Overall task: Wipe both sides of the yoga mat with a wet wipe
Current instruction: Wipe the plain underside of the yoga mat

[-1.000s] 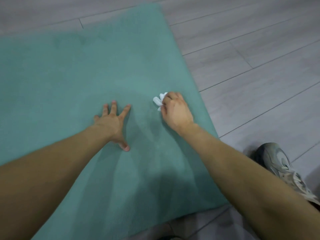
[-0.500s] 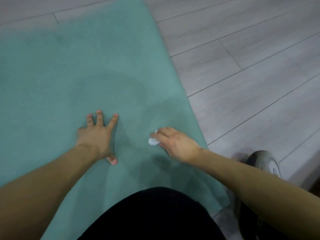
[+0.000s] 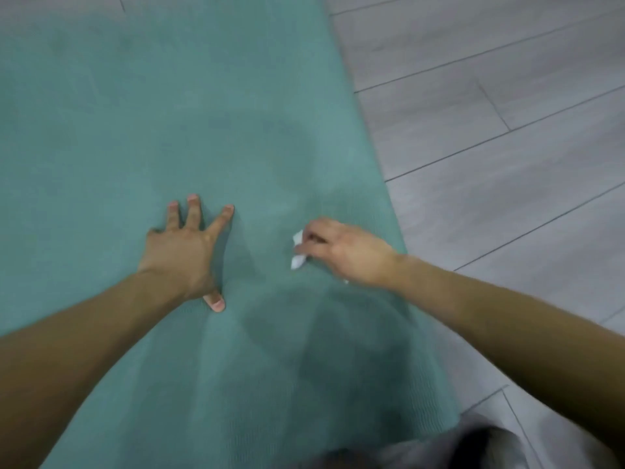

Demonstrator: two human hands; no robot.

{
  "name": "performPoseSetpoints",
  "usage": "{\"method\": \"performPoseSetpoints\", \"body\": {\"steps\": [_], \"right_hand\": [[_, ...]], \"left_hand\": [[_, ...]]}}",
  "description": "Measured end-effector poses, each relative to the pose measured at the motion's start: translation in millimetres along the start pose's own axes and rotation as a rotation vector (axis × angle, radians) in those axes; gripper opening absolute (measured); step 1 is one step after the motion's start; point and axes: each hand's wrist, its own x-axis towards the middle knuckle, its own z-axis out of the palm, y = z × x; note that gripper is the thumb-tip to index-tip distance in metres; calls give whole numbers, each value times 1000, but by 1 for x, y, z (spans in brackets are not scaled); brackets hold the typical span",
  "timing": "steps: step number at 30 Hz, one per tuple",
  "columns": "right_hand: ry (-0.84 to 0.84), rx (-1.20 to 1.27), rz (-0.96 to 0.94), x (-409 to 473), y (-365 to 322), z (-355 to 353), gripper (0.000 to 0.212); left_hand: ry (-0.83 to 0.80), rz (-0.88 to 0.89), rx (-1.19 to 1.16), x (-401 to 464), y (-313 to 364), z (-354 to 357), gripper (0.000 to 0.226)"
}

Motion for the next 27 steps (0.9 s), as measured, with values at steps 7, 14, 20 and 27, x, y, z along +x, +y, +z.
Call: {"method": "performPoseSetpoints", "body": {"steps": [7, 14, 20, 27], "right_hand": [[401, 129, 621, 57, -1, 10, 19], [210, -90, 208, 71, 9, 15, 20], [393, 164, 625, 93, -55, 35, 12], [182, 122, -119, 112, -99, 59, 16]], "left_hand": [[-15, -33, -28, -8, 2, -7, 176], [202, -222, -295, -56, -11, 36, 158], [61, -577, -460, -131, -49, 95, 177], [-141, -651, -651, -140, -83, 139, 184]]}}
